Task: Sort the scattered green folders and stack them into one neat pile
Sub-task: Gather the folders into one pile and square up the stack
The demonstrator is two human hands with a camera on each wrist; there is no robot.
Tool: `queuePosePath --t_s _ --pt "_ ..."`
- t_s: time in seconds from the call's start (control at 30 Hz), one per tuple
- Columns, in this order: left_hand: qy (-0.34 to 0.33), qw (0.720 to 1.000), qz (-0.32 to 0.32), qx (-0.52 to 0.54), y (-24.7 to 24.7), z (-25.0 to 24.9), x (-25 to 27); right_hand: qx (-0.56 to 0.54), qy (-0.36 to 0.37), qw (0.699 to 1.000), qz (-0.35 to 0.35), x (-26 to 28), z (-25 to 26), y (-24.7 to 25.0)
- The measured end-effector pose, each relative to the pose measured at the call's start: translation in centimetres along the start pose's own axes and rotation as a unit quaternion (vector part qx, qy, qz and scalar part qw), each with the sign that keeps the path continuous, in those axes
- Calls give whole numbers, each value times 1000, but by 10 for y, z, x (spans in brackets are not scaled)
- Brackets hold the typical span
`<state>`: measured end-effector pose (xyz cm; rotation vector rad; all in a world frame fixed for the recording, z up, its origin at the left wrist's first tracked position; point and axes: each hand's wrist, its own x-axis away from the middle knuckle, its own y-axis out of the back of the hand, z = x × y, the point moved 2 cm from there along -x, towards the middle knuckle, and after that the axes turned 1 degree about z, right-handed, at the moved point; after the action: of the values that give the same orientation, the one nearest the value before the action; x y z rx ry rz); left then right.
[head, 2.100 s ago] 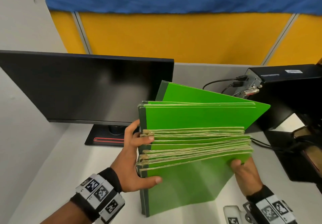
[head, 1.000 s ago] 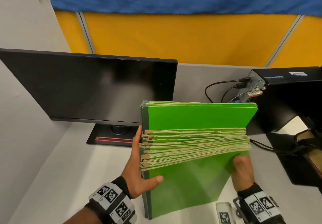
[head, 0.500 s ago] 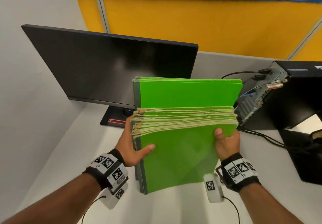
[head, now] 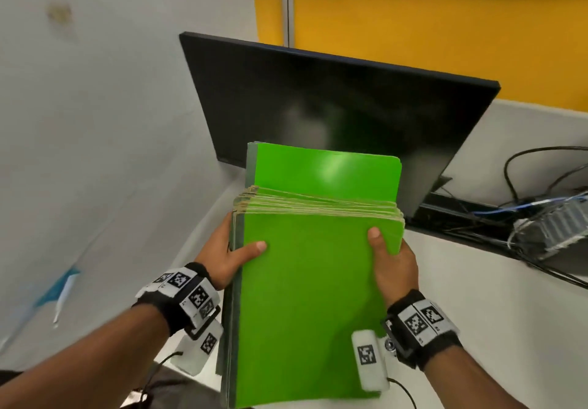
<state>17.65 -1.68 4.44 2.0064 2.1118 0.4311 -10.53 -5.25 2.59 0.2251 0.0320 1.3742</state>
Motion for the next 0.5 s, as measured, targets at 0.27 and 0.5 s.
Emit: queuePosePath --t_s 0.27,0.5 --pt "190 980 38 34 9 30 -7 96 -150 983 46 0 -45 -36" --pt "326 940 51 -90 7 70 -22 190 -251 946 79 10 -80 -50"
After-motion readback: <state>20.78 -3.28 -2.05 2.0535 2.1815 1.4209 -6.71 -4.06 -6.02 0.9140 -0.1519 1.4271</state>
